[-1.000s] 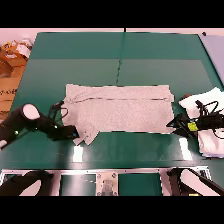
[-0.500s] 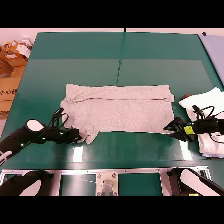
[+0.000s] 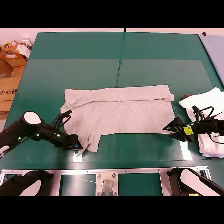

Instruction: Fold the shirts.

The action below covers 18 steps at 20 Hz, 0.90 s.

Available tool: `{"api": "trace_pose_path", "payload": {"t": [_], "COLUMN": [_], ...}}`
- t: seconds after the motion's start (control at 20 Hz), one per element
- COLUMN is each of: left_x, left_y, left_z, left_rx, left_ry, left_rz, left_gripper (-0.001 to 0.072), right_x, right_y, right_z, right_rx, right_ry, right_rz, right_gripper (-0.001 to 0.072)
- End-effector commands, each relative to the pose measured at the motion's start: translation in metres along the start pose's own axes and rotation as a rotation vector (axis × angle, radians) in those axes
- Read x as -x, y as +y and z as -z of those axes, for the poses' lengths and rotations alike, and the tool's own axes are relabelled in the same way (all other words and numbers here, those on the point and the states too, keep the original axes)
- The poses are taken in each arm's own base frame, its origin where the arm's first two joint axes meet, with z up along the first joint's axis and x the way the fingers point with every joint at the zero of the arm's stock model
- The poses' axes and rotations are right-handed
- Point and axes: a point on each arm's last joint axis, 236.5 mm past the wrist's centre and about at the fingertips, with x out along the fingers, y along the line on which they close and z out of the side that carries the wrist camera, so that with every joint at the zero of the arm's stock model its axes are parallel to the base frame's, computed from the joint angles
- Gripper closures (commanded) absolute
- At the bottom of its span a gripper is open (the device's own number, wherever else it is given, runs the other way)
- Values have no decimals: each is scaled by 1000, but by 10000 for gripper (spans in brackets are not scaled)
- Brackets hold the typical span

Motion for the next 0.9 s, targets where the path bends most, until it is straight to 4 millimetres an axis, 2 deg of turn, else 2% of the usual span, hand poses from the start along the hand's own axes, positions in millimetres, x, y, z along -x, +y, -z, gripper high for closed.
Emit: {"api": "trace_pose_path", "payload": {"t": [0.0,0.1,0.15,0.2,0.3,0.4,0.5,0.55,0.6,0.65,0.85], "left_x": [5,5,5,5,3,-9,-25,-30,-32,-31,-7], "left_y": [-12,-4,2,10,24,37,51,55,56,53,37], "left_z": [19,17,11,3,-7,1,23,33,38,40,26], "left_rx": [-11,-17,-11,10,74,161,245,266,280,283,224], "left_ry": [91,79,57,21,-32,-30,10,31,45,60,37], "left_rz": [34,0,-24,-58,-106,-114,-119,-118,-116,-110,-130], "left_gripper": [1,28,29,73,78,78,81,274,511,547,549], "right_x": [0,0,0,0,-2,-5,-10,-13,-16,-18,-24], "right_y": [0,0,0,0,-7,-12,-16,-17,-18,-21,-25], "right_z": [0,0,0,0,0,1,1,0,0,1,4], "right_rx": [0,0,0,0,3,0,-35,-42,-50,-55,-66], "right_ry": [-2,-2,-2,-2,-1,-4,-13,-21,-28,-29,-30], "right_rz": [0,0,1,1,24,40,42,39,37,40,45], "right_gripper": [177,177,176,176,176,176,176,177,176,177,176]}}
